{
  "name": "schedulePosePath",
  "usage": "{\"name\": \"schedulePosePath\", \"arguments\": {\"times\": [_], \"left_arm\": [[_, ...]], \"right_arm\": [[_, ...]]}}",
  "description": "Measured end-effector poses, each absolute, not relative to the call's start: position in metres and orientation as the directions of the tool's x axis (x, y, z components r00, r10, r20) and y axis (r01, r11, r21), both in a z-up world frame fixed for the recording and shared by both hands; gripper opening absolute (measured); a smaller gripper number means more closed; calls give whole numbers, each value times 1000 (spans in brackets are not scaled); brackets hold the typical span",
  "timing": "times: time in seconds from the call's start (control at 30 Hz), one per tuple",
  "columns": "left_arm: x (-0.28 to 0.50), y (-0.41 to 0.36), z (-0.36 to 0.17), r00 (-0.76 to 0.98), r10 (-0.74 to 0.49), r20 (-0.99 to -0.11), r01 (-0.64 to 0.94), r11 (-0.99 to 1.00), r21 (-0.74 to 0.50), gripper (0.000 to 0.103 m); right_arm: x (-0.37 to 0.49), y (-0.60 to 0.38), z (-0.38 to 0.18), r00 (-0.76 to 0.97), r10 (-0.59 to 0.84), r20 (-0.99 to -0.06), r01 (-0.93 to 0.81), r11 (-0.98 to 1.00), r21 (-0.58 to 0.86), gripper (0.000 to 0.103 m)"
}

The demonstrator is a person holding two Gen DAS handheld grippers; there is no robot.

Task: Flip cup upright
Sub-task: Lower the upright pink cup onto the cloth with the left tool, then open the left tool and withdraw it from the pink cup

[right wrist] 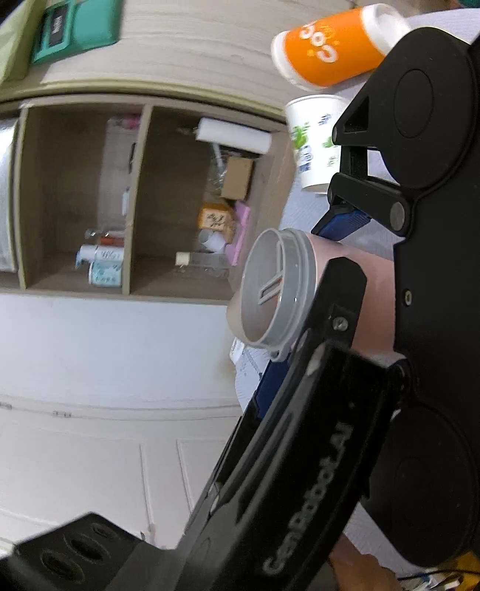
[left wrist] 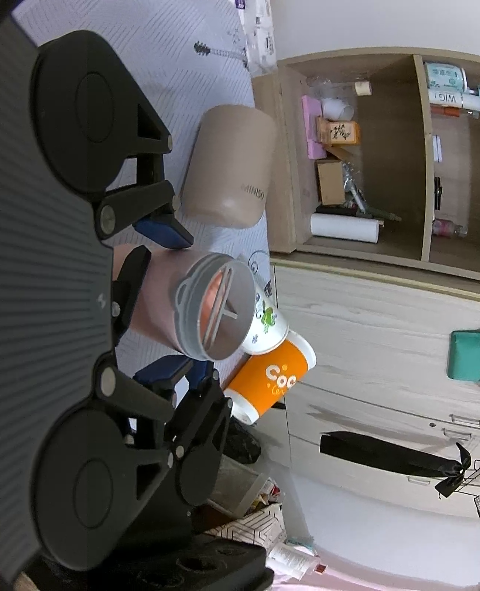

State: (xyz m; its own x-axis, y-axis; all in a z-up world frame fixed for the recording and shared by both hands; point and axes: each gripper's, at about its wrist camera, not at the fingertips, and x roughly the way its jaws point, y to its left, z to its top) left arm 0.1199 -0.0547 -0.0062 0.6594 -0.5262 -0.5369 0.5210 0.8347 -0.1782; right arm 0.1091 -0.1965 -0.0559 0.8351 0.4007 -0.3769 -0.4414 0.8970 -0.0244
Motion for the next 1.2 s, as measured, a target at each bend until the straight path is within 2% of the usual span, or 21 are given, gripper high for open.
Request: {"name": "schedulePosePath", "arguments": {"times": [0.23, 0.37, 0.57, 0.93, 1.2], "left_arm": [[118, -59, -5, 660, -525, -537, 513, 838, -189, 67], [115, -59, -2, 666, -520, -535, 503, 842, -192, 76], [116, -52, -1, 679, -510, -528, 478, 853, -209, 81], [105, -47, 4, 671, -498, -550, 469, 859, -205, 84], [88, -38, 13, 703, -436, -562, 405, 895, -188, 84]], "right_arm": [[101, -198, -58, 839, 395, -374, -436, 900, -27, 78], [101, -197, -56, 839, 400, -369, -440, 897, -28, 78], [104, -191, -57, 844, 389, -369, -434, 900, -45, 79], [97, -193, -56, 835, 389, -389, -435, 900, -32, 79], [83, -199, -50, 839, 378, -392, -421, 907, -26, 79]]}}
